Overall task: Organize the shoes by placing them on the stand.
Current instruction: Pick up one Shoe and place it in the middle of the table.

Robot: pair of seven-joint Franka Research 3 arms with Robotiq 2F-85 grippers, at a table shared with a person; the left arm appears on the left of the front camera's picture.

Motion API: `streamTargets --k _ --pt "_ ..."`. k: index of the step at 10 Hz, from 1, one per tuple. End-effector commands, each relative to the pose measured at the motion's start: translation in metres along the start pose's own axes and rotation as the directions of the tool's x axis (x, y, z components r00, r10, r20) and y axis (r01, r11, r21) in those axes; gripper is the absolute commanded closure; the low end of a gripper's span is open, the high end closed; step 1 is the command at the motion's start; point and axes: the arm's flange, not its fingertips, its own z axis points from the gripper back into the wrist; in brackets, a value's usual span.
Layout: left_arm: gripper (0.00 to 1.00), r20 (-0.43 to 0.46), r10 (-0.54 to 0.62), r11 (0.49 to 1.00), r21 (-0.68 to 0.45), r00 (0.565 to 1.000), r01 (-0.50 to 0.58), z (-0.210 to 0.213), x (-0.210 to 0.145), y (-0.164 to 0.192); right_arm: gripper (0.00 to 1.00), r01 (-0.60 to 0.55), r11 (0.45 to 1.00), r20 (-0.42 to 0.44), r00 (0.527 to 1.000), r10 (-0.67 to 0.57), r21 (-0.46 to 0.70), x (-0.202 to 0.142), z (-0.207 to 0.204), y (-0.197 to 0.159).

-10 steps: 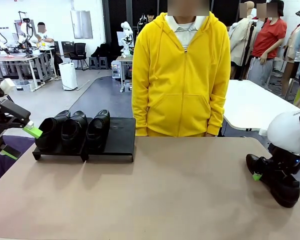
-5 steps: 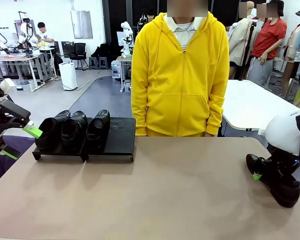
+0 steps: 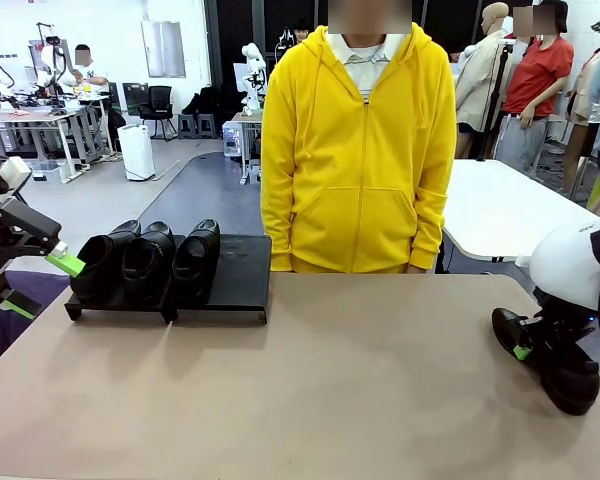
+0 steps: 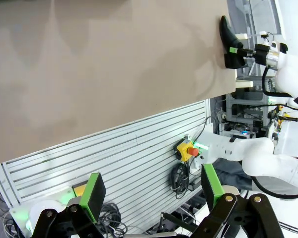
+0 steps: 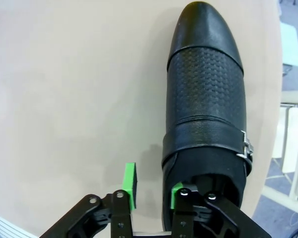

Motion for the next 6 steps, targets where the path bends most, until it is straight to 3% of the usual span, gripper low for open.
streamTargets --k 1,4,6 --pt "0.0 0.001 0.009 1.0 -0.019 1.0 -0.009 0.0 -0.001 -0.003 1.0 -0.015 1.0 0.037 0.999 0.014 0.016 0.001 -0.006 -0.006" --pt "0.0 0.001 0.009 1.0 -0.019 1.0 -0.009 0.0 -0.001 -0.003 1.0 0.004 1.0 0.06 0.998 -0.003 -0.003 0.002 0.004 -0.011" --pt "0.0 0.001 0.009 1.0 -0.019 1.0 -0.009 0.0 -0.001 -0.003 1.0 0.038 0.999 0.113 0.993 -0.042 0.036 0.003 0.035 -0.012"
